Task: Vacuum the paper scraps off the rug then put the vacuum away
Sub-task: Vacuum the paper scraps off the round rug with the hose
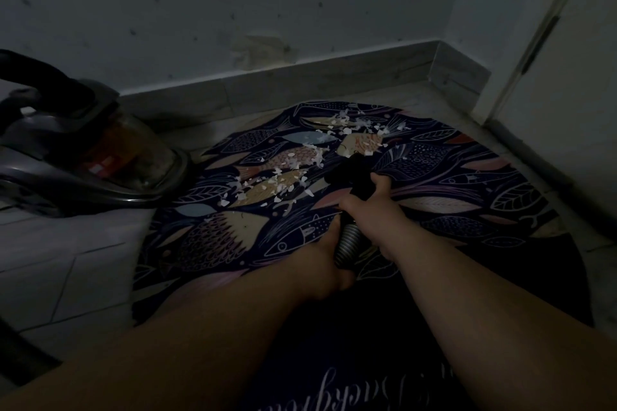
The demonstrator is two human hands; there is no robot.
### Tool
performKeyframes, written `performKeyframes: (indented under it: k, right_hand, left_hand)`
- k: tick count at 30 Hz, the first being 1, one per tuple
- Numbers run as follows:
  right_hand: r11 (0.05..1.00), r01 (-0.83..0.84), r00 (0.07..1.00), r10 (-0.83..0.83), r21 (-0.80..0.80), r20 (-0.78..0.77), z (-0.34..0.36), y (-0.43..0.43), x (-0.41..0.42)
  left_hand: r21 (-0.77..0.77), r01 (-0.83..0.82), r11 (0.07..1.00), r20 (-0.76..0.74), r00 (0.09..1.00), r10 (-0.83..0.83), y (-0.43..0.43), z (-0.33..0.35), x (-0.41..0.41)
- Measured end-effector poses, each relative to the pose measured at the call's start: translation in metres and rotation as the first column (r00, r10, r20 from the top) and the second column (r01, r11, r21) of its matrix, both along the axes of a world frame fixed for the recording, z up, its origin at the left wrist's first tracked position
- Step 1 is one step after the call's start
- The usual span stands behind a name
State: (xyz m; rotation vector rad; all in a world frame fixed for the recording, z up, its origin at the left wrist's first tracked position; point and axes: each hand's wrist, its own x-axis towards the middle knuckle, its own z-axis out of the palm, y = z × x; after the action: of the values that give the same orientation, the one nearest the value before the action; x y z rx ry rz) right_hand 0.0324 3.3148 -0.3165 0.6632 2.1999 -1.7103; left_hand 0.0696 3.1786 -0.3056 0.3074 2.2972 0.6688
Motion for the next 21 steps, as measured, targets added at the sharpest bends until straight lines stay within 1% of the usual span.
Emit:
performKeyframes:
  k: [9,16,21]
  right_hand:
    - [1.000,-0.015,1.000,0.015,0.004,0.022,-0.001,-0.012,0.010]
    - [1.000,0.004,1.000,-0.004,-0.004,0.011,-0.004,-0.017,0.017]
    - [1.000,-0.014,1.000,0.014,0.005,0.027,-0.007,-0.023,0.023]
  left_hand:
    - [0.002,-0.001,1.000,-0.002,1.000,0.001,-0.014,-0.002,0.010]
    - [-0.006,0.023,1.000,-0.030,0.999,-0.023,-0.025,-0.006,0.015]
    - [-0.007,0.036,0.999,-0.055,0.998,-0.037,-0.032,-0.007,0.023]
